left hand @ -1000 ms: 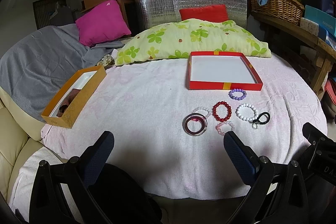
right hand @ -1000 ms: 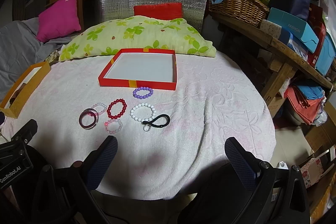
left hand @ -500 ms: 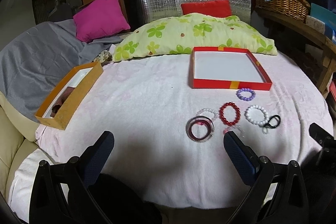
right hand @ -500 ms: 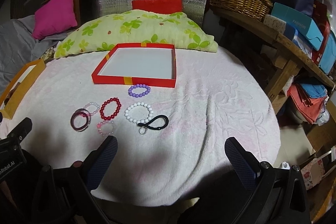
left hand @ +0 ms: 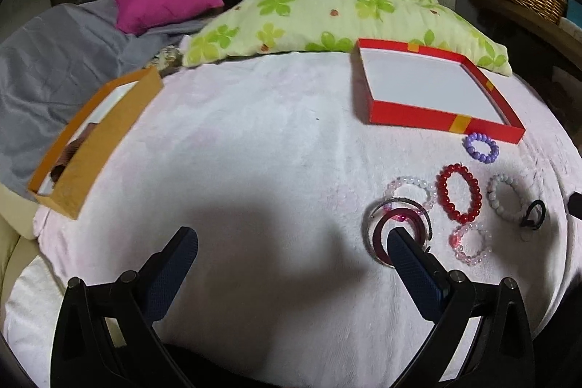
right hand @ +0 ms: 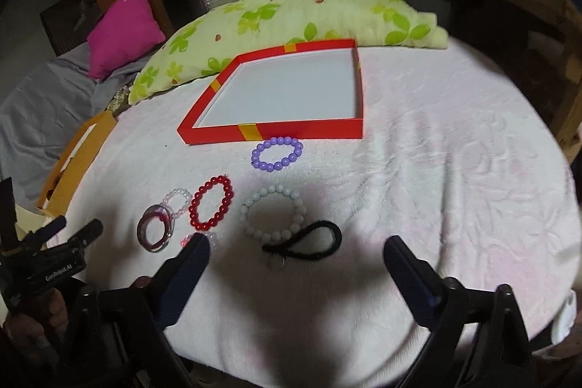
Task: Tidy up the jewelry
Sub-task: 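Grasp the silver bangle with the left tool while the right tool grasps the black cord loop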
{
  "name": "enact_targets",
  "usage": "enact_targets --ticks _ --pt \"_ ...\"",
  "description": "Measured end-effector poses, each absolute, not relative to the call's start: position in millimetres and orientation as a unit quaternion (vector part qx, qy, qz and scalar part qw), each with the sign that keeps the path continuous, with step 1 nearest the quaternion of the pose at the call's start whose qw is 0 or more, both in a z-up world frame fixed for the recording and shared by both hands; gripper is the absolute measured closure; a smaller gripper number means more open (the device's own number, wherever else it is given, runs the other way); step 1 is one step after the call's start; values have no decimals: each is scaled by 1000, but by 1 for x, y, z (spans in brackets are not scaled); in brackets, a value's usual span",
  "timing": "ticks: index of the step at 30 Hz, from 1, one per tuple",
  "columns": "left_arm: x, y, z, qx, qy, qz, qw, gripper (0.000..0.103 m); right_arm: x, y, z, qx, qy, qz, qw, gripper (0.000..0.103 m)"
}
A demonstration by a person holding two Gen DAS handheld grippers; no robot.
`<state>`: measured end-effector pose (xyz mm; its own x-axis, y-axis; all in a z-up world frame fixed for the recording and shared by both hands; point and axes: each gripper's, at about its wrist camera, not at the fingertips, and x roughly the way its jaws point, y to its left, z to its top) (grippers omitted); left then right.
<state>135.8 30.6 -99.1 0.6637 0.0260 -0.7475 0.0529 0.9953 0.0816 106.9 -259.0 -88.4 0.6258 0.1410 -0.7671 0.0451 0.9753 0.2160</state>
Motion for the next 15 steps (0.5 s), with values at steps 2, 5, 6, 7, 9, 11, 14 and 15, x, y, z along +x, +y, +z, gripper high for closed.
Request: enact_targets --ticks 2,5,6,7,9,11,14,15 --pt "139 29 -105 45 415 -21 908 0 115 -260 -97 110 443 35 889 24" --pt "143 24 -115 43 424 -42 904 0 126 -261 -111 108 464 44 878 41" --pt "145 22 -117 39 427 -50 902 2 129 -262 -115 108 470 43 875 45" --pt "146 22 -120 36 430 -56 901 7 131 -262 -120 111 474 43 872 51" --pt "150 20 -123 34 434 -65 898 16 135 -266 -130 119 484 39 866 52" --pt "154 18 -128 31 441 -76 894 21 136 -270 -136 128 486 37 864 58" --pt "158 14 -133 25 446 -96 889 31 136 -274 -142 136 486 34 863 65" --pt "159 12 -135 27 447 -102 888 34 136 -274 -143 138 484 33 864 65"
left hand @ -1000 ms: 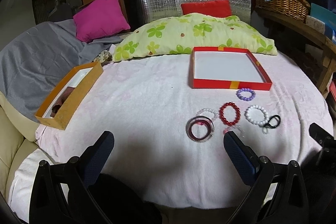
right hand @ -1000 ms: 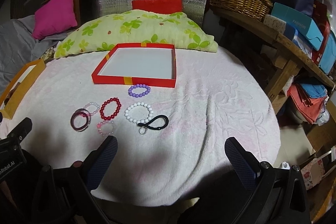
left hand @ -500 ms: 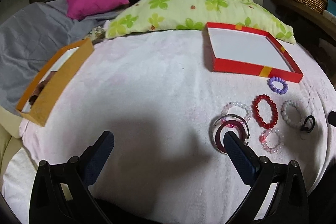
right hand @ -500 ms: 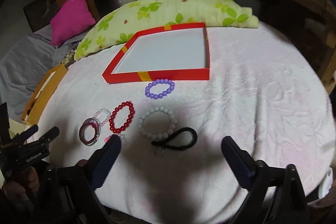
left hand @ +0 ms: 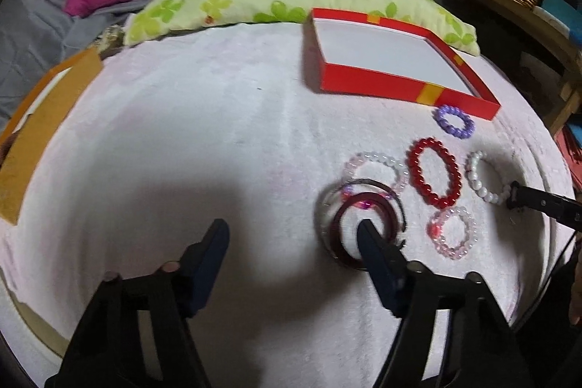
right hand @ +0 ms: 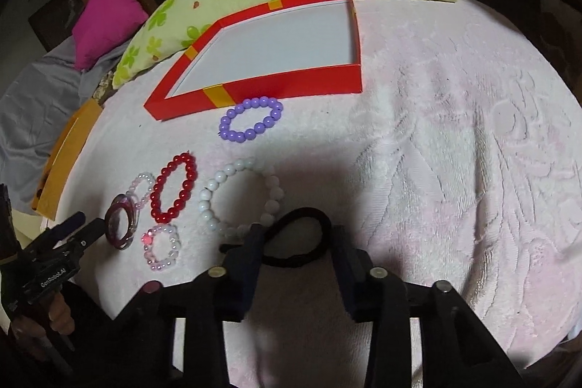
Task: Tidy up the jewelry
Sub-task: 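Grasp the silver bangle with the left tool while the right tool grasps the black cord loop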
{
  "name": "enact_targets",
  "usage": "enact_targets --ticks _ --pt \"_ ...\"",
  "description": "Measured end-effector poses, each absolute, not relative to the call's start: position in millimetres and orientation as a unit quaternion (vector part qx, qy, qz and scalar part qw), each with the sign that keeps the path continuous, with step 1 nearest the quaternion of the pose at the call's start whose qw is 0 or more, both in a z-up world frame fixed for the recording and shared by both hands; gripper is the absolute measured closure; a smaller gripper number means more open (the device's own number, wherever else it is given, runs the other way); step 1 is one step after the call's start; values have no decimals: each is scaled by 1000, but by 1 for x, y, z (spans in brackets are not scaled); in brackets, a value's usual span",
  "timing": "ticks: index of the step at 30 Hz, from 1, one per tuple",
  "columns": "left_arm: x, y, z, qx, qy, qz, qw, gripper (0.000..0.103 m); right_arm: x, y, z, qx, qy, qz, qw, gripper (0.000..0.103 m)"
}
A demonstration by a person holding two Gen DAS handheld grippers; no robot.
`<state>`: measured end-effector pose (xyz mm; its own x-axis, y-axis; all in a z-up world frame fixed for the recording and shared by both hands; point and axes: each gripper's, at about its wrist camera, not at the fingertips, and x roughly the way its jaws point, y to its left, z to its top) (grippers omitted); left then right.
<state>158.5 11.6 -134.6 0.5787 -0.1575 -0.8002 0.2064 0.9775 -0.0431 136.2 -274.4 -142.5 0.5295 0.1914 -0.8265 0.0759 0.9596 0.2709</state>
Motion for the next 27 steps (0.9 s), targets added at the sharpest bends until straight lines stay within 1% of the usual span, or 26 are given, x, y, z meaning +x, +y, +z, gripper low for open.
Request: enact_targets --ticks 1,2,3,4,5,7,9,11,12,13,15,19,21,23,27 --pt "159 9 -136 29 448 -109 887 38 136 -275 -143 139 483 34 864 65" --pt "159 7 -138 30 449 -113 886 40 136 -275 -144 141 481 34 865 69" --pt "159 6 -139 31 450 -117 885 46 136 -274 -144 142 480 33 865 72" --pt "160 4 -142 31 453 -121 883 51 136 -274 -145 142 479 32 866 78" --pt "160 3 -143 33 453 -122 883 52 136 -274 -146 144 478 31 866 82" --pt "160 4 -142 34 448 -123 885 55 135 -277 -147 153 475 30 866 85" --pt "160 6 -141 25 448 -125 885 55 134 -279 -148 157 473 30 866 87" --pt "158 7 -136 13 443 -130 887 54 134 -279 -148 160 473 29 866 87" --pt "158 7 -135 13 440 -134 888 51 134 -279 -148 162 473 29 866 87" --pt "156 5 -132 11 433 -137 891 42 135 -279 -148 162 473 28 866 87" --pt "154 3 -129 6 425 -144 894 31 135 -280 -148 160 473 28 866 87" --pt "159 -12 -133 17 433 -144 890 30 136 -276 -148 154 471 27 868 87" --pt "165 -16 -140 19 446 -137 884 30 136 -275 -148 151 470 26 870 89" --pt "167 -18 -143 14 451 -140 881 30 136 -275 -148 146 467 22 872 94" --pt "166 -25 -146 27 447 -145 882 30 137 -273 -149 141 464 21 874 95"
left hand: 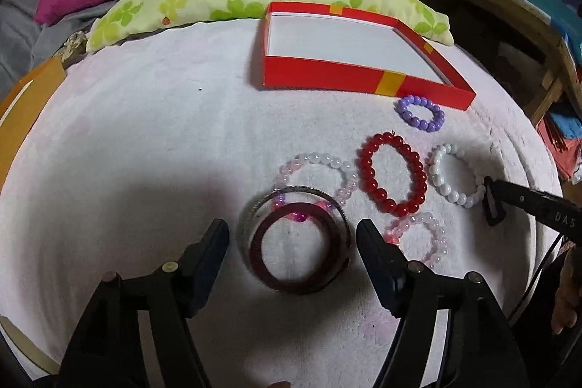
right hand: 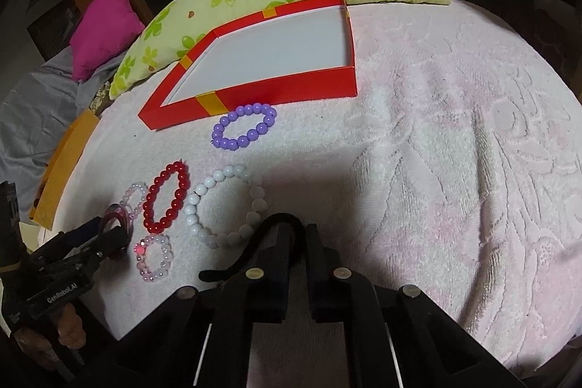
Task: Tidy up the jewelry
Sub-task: 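Grasp the silver bangle with the left tool while the right tool grasps the black cord loop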
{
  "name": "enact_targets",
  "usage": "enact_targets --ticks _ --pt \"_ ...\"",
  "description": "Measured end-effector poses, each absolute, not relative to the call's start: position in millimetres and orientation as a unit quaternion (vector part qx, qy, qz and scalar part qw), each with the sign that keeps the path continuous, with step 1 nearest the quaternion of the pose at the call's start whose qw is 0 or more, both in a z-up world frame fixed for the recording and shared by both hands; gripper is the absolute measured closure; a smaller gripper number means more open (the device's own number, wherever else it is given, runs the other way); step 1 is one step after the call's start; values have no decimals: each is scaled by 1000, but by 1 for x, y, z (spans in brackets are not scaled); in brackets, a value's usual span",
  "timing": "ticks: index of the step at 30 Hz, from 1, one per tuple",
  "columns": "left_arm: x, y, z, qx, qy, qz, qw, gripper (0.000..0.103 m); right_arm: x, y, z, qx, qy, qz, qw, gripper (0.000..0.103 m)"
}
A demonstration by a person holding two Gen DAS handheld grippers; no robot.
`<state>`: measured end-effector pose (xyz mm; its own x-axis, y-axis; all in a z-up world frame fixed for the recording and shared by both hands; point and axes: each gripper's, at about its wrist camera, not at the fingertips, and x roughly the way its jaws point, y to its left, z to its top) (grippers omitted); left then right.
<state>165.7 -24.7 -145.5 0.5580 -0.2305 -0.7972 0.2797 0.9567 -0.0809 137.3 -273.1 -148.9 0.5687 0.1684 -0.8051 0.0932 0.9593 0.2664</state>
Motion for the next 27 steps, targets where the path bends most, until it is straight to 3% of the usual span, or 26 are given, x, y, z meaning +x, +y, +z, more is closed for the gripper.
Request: enact_targets --ticks 7,10,27 --pt "165 -24 -146 36 439 -146 886 30 136 -267 -148 118 456 20 882 98" --pt "164 -21 -146 39 431 -143 890 41 136 -266 -147 119 450 23 885 98" --pt "153 -22 -110 53 367 -155 916 41 127 -289 -127 184 408 53 893 102"
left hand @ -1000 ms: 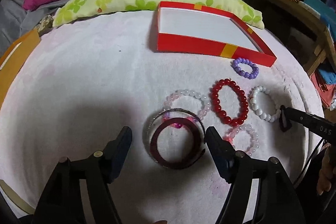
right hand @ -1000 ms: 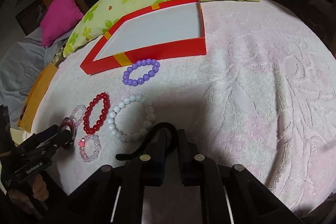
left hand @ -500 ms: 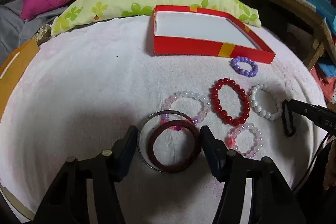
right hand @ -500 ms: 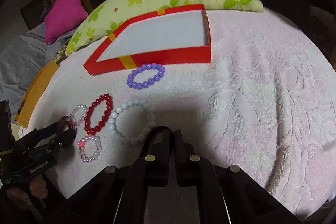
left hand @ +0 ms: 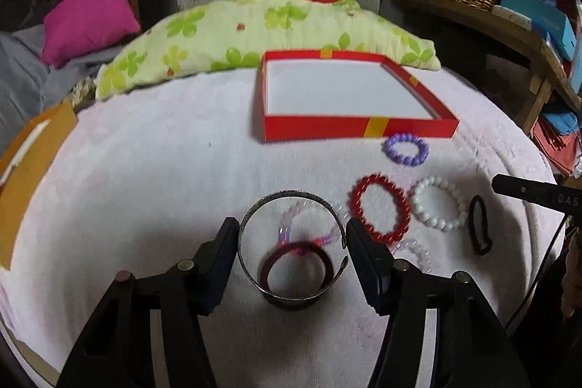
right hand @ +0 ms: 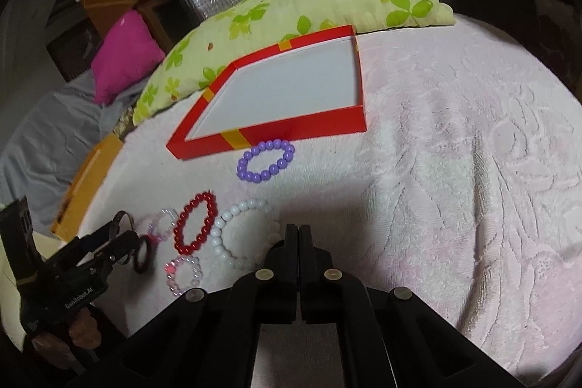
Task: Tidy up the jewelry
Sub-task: 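Grasp the silver bangle with the left tool while the right tool grasps the black cord loop, then carry the silver bangle and black cord loop into the red tray and open both tools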
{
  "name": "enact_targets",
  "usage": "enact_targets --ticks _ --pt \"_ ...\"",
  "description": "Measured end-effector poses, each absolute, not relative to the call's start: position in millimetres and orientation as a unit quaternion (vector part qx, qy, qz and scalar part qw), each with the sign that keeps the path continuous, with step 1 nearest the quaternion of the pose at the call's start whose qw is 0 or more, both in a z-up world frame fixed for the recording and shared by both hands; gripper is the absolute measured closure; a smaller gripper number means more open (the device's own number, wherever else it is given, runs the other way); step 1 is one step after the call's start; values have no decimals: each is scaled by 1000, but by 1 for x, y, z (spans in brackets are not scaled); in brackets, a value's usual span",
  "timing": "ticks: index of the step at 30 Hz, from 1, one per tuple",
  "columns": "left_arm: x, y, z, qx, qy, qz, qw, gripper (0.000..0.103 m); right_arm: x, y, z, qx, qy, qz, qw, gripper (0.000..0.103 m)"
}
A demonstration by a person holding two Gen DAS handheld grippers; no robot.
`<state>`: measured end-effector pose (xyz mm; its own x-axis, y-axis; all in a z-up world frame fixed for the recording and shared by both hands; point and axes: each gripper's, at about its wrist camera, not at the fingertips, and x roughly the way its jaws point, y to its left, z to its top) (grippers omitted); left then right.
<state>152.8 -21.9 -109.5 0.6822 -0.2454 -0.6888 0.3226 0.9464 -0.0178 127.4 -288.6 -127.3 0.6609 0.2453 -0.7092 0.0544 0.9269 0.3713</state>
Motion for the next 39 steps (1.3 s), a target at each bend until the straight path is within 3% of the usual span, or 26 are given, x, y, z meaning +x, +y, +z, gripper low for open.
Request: enact_targets --ticks 7,15,18,20,22,24,25,27,29,39 --pt "160 -27 -83 63 337 -158 926 41 133 -292 -122 193 426 51 882 99" --pt "157 -29 -93 67 350 -157 921 41 137 -281 -141 164 483 42 859 96" --pt "155 -28 -93 67 347 -157 922 41 139 -276 -143 155 486 36 859 79" --pt "155 -26 -94 63 349 -156 922 41 138 -275 -142 153 482 31 862 59" --pt "156 -27 -95 63 350 -156 922 41 138 -274 -141 150 474 28 867 54" --pt "156 -27 -96 61 352 -157 921 41 139 -272 -143 143 470 29 871 55" --pt "156 -28 -95 62 351 -158 921 41 141 -270 -144 141 471 30 870 68" --pt "156 -29 -95 63 349 -160 921 41 145 -265 -147 123 475 27 871 78" --pt "156 -29 -95 62 349 -161 921 41 147 -264 -148 117 472 27 873 96" --pt "155 -29 -91 62 349 -161 921 41 136 -267 -134 116 444 29 888 97"
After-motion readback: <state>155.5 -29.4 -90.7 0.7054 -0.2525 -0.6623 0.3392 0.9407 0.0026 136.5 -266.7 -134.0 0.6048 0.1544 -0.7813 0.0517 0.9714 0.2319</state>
